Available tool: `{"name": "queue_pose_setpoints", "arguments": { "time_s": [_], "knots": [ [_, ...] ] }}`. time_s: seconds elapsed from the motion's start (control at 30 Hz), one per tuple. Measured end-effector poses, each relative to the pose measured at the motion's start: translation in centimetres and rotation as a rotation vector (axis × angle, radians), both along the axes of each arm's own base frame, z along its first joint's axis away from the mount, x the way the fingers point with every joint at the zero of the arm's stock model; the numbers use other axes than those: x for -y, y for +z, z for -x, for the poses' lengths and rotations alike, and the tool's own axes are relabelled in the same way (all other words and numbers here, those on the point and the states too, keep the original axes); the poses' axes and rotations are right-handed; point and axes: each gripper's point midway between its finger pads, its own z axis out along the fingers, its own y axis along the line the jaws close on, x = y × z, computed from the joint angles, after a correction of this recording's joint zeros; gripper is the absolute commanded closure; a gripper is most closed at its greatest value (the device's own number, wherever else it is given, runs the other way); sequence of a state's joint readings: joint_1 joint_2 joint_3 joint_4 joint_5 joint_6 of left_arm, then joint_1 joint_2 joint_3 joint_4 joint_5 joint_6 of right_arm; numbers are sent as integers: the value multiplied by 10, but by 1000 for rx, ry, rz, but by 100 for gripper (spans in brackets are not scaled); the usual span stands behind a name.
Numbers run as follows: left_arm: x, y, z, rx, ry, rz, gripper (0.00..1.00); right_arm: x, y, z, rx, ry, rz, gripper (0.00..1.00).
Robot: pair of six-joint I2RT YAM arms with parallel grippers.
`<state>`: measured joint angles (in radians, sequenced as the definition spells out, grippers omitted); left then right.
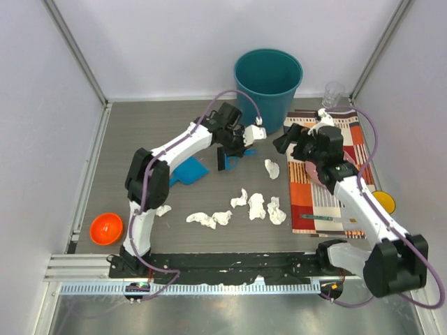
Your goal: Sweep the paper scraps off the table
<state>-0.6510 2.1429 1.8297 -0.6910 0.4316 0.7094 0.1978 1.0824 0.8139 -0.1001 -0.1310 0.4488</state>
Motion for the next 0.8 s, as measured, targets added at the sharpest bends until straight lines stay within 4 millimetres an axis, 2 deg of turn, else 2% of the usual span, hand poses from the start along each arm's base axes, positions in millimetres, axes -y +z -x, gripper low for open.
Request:
{"name": "queue_pose_setpoints", "arguments": {
  "time_s": [0.07, 0.17, 0.27, 0.5, 0.6, 0.8],
  "knots": [
    [-2, 28, 1, 23, 22, 51, 100, -6, -14, -6, -68, 25, -59, 11],
    [-6, 62, 5, 47, 45, 116, 100, -17, -23, -11, -130, 70, -168, 25],
    [-6, 79, 9, 56, 52, 158, 100, -38, -26, -17, -169, 151, -281, 27],
    [-3, 78, 17, 6, 56, 182, 100, -93, -25, -10, -208, 330, -429, 25],
    [-2, 78, 19, 0, 51, 188, 100, -103, -19, -10, -199, 366, -459, 28],
    [-1, 79, 20, -5, 47, 194, 100, -113, -22, -26, -213, 373, -471, 41]
  ]
}}
